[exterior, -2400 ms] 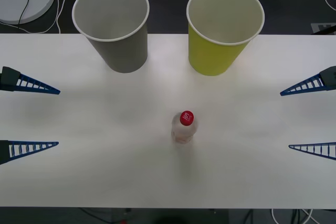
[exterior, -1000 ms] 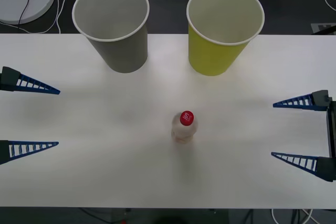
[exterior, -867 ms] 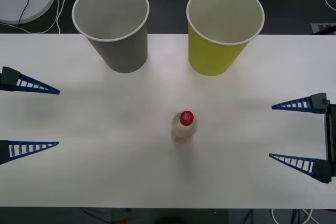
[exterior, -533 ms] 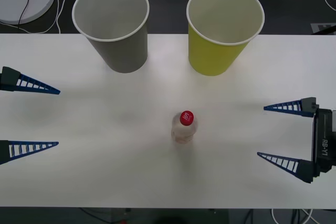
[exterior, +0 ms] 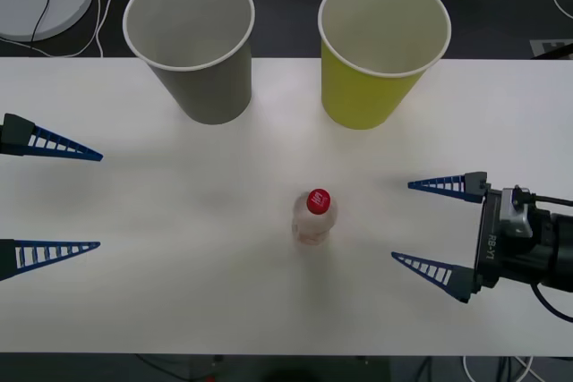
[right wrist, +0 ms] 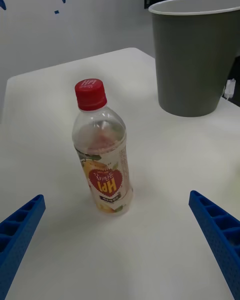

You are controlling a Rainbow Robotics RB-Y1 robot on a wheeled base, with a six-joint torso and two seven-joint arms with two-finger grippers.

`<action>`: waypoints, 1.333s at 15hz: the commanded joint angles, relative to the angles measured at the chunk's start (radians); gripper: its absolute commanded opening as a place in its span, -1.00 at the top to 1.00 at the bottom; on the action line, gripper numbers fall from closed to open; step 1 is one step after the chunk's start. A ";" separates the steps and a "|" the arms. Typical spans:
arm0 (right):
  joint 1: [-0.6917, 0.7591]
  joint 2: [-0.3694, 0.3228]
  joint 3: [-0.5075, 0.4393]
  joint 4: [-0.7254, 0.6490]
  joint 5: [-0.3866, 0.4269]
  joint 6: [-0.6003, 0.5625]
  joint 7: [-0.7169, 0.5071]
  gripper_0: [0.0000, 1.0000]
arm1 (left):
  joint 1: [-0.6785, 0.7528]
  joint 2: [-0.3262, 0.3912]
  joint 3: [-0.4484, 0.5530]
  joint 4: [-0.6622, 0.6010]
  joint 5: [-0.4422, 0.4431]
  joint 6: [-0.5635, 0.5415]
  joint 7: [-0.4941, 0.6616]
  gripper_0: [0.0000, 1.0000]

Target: Put the can into the green bin and the plastic bottle into the gray bin

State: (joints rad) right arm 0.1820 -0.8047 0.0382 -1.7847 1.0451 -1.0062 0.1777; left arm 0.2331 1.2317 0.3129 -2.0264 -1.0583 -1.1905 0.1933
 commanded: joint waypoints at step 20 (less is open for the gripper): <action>-0.311 0.110 0.330 0.295 -0.077 0.041 0.246 -1.00 | 0.000 0.000 0.000 0.000 0.000 0.000 0.000 -1.00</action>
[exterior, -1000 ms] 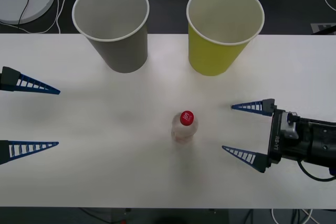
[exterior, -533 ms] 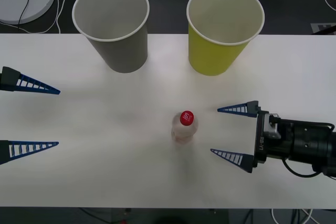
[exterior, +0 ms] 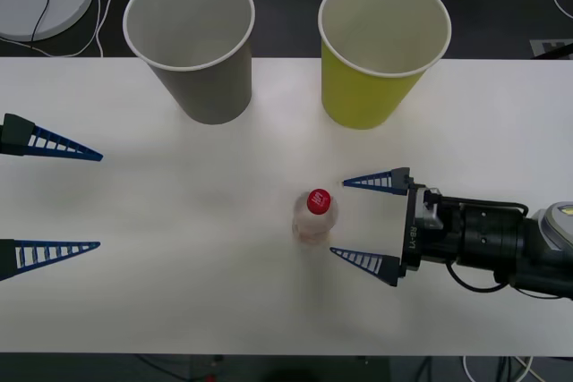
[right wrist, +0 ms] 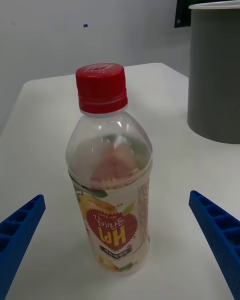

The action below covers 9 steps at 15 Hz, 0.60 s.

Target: Put the can into the green bin and the plastic bottle into the gray bin

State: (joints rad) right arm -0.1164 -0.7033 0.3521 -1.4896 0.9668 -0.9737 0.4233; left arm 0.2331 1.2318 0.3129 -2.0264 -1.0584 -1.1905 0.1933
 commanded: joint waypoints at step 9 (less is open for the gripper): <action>-0.074 0.048 0.110 0.000 0.001 0.083 -0.003 -1.00 | 0.000 0.000 0.000 0.000 0.000 0.000 0.000 -1.00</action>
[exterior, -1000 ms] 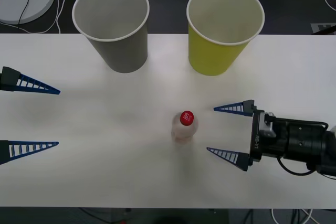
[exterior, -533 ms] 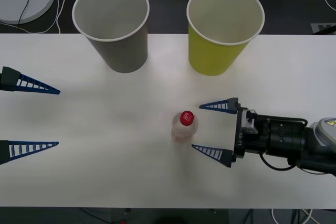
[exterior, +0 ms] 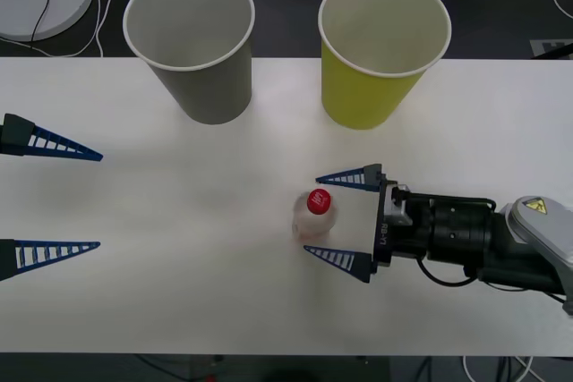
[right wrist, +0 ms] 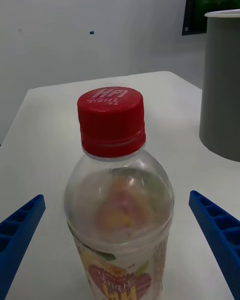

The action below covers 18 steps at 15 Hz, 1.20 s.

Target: Put the can into the green bin and the plastic bottle into the gray bin

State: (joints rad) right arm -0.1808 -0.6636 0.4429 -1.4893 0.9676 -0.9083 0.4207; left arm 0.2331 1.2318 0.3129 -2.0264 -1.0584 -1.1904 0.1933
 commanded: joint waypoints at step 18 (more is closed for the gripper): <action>-0.029 0.022 0.091 0.000 0.000 0.115 0.001 1.00 | 0.000 0.000 0.000 0.000 0.000 0.000 0.000 -1.00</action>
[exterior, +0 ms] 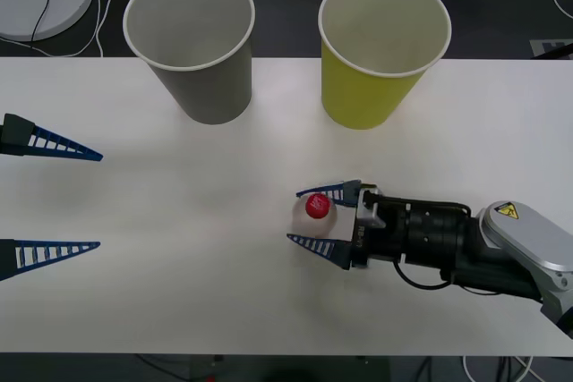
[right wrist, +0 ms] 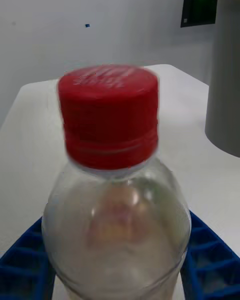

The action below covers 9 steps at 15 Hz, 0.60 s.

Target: Put the can into the green bin and the plastic bottle into the gray bin

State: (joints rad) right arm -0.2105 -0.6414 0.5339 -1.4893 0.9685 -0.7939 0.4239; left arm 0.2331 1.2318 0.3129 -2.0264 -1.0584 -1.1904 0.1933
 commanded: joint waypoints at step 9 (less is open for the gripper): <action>0.000 -0.011 0.000 0.000 -0.008 0.001 -0.004 1.00 | 0.000 0.000 0.000 0.000 0.000 0.000 0.000 -1.00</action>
State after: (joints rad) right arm -0.2103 -0.6503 0.5336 -1.4893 0.9649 -0.7929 0.4207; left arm 0.2331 1.2318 0.3129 -2.0264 -1.0585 -1.1904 0.1933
